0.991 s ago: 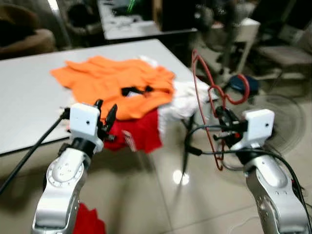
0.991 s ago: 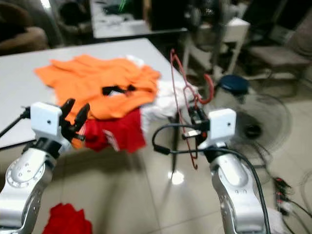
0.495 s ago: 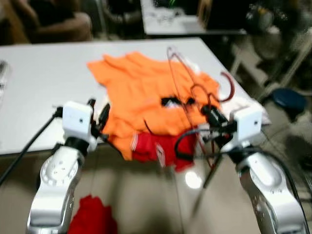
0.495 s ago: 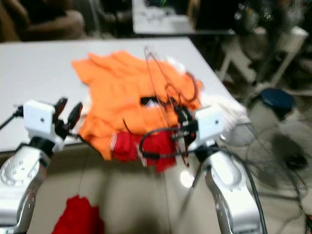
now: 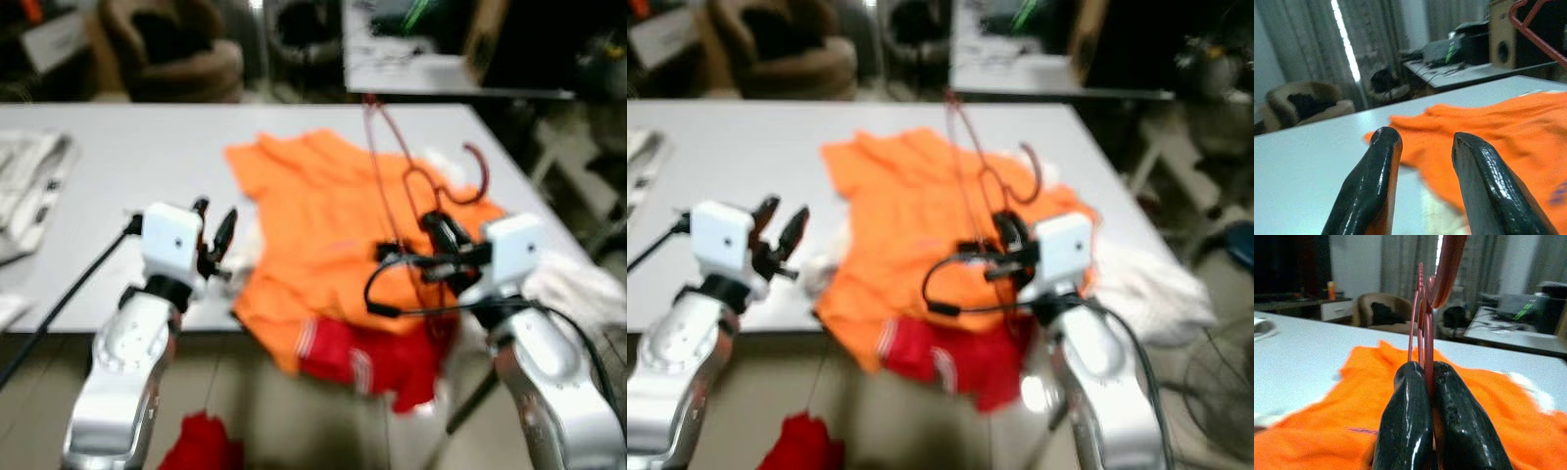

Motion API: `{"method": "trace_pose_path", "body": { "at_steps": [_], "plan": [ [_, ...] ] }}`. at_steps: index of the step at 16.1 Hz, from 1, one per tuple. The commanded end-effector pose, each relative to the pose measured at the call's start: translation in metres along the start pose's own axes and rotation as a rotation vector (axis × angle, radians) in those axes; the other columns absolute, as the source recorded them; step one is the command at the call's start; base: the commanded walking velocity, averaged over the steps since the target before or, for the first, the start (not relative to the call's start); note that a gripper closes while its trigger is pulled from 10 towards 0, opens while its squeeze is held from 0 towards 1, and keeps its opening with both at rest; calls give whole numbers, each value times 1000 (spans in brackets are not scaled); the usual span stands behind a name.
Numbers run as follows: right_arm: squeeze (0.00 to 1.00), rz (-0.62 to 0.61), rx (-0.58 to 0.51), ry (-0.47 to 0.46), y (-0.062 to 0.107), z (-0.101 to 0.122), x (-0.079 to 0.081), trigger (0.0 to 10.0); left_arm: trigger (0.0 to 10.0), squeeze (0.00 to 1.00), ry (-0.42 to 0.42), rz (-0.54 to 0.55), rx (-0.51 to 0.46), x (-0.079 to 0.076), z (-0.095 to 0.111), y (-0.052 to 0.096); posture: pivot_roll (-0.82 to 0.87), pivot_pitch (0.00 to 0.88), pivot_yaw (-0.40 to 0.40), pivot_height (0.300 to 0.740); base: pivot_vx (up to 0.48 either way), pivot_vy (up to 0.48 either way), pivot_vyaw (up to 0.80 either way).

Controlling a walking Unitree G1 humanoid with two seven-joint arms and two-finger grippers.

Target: Hang hanger

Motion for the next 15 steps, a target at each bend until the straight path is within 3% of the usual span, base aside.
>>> {"method": "trace_pose_path", "body": {
  "at_steps": [1, 8, 15],
  "plan": [
    [0, 3, -4, 24, 3, 4, -3, 10000, 10000, 0, 4, -5, -12, -2, 4, 0, -140, 9, 10, 740, 405, 0, 0],
    [0, 30, -2, 19, 1, 3, 1, 10000, 10000, 0, 14, 10, 0, -2, 1, 3, -137, 7, -1, 740, 379, 0, 0],
    [0, 33, 2, 31, 3, 3, -1, 10000, 10000, 0, 12, 30, -6, 1, 3, 0, -148, 1, 9, 740, 0, -49, 0]
  ]
}}
Point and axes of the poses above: a point about 5 cm out from each wrist's last joint towards the gripper, its own y axis pointing back from the gripper into the wrist, its own z axis along the axis of the wrist's last joint, x = y × z, the point moved 5 cm from there along -y, pointing out of the wrist towards the gripper, and after that the axes turned 6 degrees about y, right-handed, at the moved point
